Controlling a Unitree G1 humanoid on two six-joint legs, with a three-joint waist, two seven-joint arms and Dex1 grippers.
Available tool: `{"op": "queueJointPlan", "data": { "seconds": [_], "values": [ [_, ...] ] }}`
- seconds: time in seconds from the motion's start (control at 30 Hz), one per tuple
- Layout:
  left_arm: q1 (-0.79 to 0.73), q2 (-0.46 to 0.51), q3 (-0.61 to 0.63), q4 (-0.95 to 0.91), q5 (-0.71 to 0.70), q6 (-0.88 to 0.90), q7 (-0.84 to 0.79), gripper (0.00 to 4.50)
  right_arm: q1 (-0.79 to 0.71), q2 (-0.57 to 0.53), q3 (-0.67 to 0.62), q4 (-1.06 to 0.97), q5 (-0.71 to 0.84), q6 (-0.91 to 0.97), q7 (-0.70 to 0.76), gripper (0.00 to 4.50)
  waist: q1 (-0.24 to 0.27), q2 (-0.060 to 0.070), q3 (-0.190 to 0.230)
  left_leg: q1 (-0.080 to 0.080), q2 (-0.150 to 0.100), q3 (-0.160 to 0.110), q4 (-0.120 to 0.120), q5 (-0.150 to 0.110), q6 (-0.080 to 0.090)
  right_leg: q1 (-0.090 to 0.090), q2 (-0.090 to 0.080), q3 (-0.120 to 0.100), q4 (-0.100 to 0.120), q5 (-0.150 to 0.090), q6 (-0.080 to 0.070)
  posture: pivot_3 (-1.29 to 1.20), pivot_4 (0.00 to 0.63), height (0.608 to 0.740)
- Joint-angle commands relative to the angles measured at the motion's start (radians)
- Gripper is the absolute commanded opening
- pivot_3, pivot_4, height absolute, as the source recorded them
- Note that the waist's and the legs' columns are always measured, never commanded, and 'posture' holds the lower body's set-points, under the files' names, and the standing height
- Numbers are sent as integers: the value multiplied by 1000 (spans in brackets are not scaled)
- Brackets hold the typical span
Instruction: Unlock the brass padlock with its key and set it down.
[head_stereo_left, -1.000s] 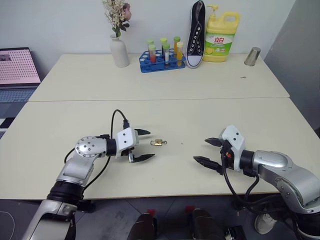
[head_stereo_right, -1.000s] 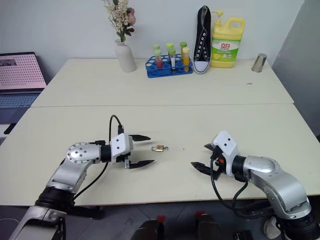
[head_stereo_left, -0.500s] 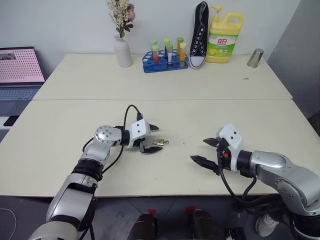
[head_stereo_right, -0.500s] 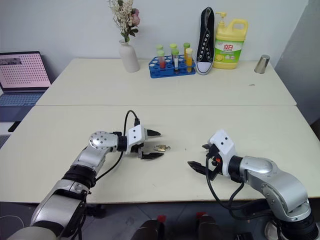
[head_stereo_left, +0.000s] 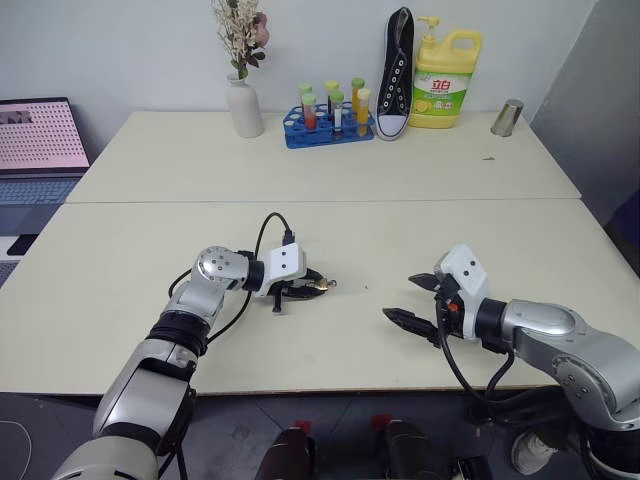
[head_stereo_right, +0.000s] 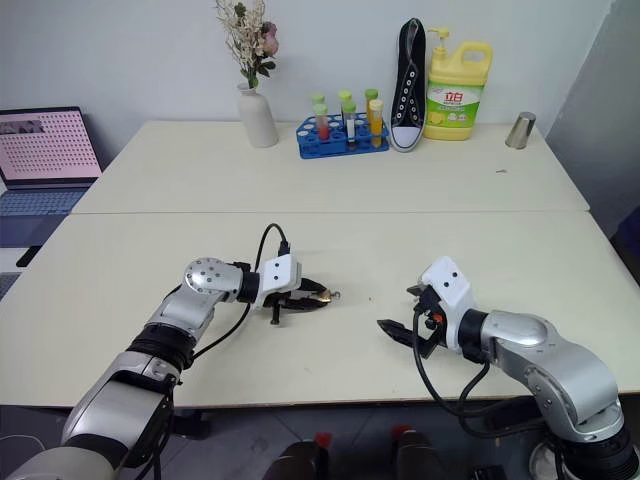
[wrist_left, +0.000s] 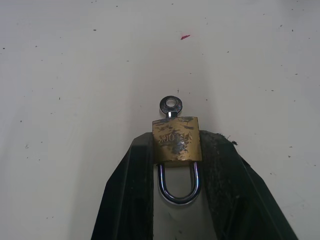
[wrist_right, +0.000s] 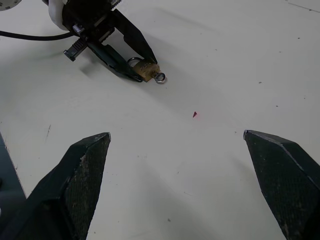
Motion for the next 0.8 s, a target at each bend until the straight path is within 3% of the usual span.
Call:
{"op": "queueJointPlan", "data": {
  "seconds": [0.03, 0.27, 0.57, 0.8],
  "values": [
    [61, 19, -20, -29, 43, -39, 6, 966, 4, -22, -12, -35, -8, -85, 40, 4500, 0, 0, 0, 0, 0, 0, 0, 0, 0, 0, 0, 0, 0, 0, 0, 0, 150, 740],
    [189, 27, 50, -354, 7, -355, 118, 966, 55, -26, -48, -42, 21, -194, 94, 4500, 2, -1, 1, -3, 1, -5, -1, 0, 0, -2, -1, 1, -3, 0, 0, 0, 150, 740],
    [269, 27, 121, -481, 268, -783, 455, 966, 24, 22, -86, -5, 183, -125, 93, 4500, 3, -1, 2, -3, 0, -7, -1, 0, 0, -2, -1, 0, -3, 0, 0, 0, 150, 740],
    [287, 19, 131, -510, 369, -800, 618, 966, -11, 58, -63, 46, 243, -101, 94, 4500, 3, -1, 2, -3, -1, -7, -1, 0, 0, -1, -1, 0, -3, 0, 0, 0, 150, 740]
  ]
}}
